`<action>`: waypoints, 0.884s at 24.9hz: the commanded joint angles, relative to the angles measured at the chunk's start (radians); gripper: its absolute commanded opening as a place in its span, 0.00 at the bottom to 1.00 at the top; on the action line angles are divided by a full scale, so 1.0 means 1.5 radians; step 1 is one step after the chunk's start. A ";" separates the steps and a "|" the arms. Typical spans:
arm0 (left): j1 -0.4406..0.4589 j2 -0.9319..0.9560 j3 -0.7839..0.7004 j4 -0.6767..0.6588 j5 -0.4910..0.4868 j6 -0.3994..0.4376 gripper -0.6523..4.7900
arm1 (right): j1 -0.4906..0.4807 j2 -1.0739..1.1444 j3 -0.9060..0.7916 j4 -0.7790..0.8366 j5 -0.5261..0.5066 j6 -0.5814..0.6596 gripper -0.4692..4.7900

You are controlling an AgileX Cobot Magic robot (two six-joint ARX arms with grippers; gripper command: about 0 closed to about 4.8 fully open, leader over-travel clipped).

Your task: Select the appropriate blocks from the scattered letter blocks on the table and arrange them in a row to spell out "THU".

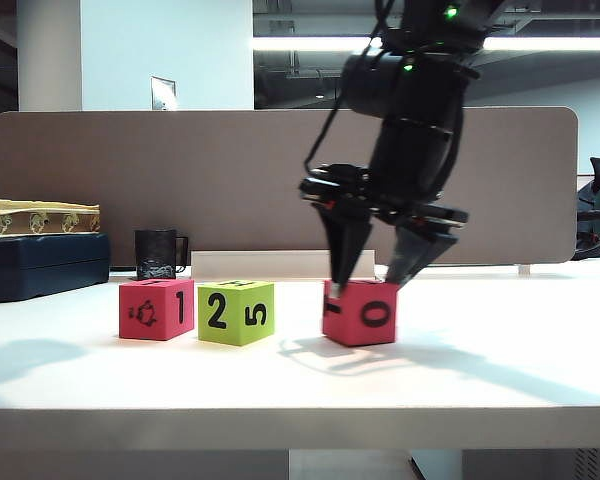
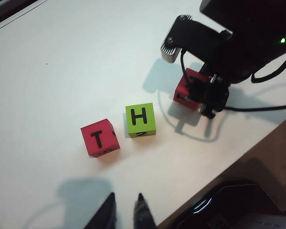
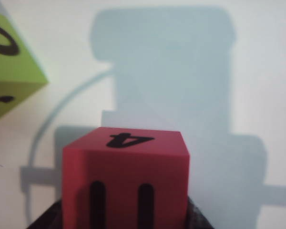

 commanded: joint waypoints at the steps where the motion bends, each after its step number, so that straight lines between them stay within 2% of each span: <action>1: -0.001 -0.003 0.002 0.001 0.003 0.002 0.21 | 0.016 0.009 0.003 0.026 -0.006 0.016 0.64; 5: -0.001 -0.003 0.002 0.000 0.003 0.003 0.21 | 0.028 0.033 0.003 0.042 -0.019 0.041 0.64; 19: -0.001 -0.003 0.002 -0.002 0.003 0.003 0.21 | 0.054 0.035 0.004 0.062 -0.039 0.044 0.65; 21: -0.001 -0.003 0.002 -0.006 0.003 0.003 0.21 | 0.053 0.034 0.004 0.062 -0.039 0.044 0.75; 22: -0.001 -0.003 0.002 -0.009 0.003 0.003 0.21 | 0.052 0.031 0.004 0.062 -0.038 0.044 0.86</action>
